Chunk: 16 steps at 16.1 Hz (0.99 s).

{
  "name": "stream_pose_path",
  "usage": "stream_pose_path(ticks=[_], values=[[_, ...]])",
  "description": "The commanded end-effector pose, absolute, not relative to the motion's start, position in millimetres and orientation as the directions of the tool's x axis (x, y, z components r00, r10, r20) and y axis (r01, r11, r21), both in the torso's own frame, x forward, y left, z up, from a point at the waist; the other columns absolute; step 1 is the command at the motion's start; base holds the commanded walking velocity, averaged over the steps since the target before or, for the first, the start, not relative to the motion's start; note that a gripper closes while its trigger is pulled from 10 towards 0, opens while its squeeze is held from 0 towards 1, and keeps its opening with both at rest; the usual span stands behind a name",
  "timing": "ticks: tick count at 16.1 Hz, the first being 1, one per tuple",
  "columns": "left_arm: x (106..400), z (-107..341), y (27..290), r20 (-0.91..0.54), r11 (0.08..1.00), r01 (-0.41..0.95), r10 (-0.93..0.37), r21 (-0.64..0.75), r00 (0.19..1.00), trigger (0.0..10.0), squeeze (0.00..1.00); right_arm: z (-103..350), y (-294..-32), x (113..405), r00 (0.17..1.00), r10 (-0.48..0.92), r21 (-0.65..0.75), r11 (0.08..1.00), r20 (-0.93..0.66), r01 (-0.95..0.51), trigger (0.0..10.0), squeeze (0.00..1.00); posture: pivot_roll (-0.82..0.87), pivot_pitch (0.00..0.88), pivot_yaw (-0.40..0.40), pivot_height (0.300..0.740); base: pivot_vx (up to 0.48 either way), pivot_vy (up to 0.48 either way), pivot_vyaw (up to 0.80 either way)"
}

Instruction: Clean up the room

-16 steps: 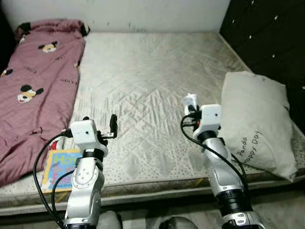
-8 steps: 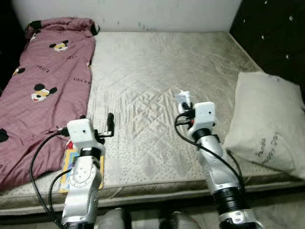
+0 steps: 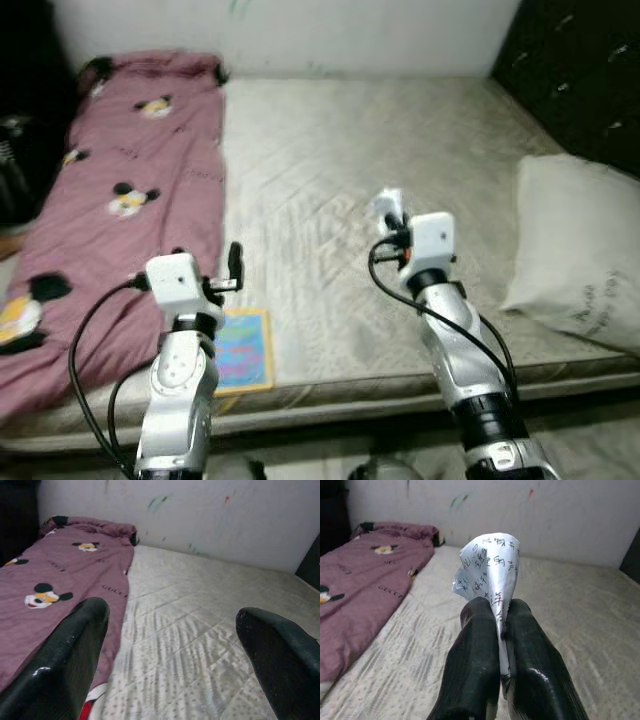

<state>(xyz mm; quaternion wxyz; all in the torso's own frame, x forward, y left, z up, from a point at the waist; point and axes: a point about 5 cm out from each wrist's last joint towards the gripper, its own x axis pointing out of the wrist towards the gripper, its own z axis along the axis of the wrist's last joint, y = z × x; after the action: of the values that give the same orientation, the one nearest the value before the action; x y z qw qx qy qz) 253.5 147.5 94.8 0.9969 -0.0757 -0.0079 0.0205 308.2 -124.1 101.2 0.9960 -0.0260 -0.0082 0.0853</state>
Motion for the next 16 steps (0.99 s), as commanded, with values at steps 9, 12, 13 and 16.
stream_pose_path(ticks=[9, 12, 13, 16], values=[[255, 95, 146, 0.009, 0.987, -0.051, 0.053, -0.154, 0.999, 10.0, 0.00, 104, -121, 309, 0.977, 0.211, -0.023, 0.977, 0.025, -0.210, 10.0, 0.00, 0.00, 0.029, -0.041, 0.740, 0.000, 0.480, 0.00], [252, 93, 152, 0.004, 0.987, -0.072, 0.073, -0.144, 0.997, 10.0, 0.00, 106, -122, 307, 0.974, 0.225, -0.016, 0.974, 0.035, -0.225, 10.0, 0.00, 0.00, 0.020, -0.039, 0.740, 0.000, 0.480, 0.00], [250, 92, 156, 0.002, 0.988, -0.078, 0.079, -0.133, 0.997, 10.0, 0.00, 106, -123, 306, 0.971, 0.235, -0.023, 0.972, 0.041, -0.234, 10.0, 0.00, 0.00, 0.020, -0.039, 0.740, 0.000, 0.480, 0.00], [247, 91, 166, -0.002, 0.989, -0.096, 0.097, -0.110, 0.995, 10.0, 0.00, 105, -127, 305, 0.969, 0.245, -0.033, 0.969, 0.042, -0.244, 10.0, 0.00, 0.01, 0.012, -0.033, 0.740, 0.000, 0.480, 0.00]])
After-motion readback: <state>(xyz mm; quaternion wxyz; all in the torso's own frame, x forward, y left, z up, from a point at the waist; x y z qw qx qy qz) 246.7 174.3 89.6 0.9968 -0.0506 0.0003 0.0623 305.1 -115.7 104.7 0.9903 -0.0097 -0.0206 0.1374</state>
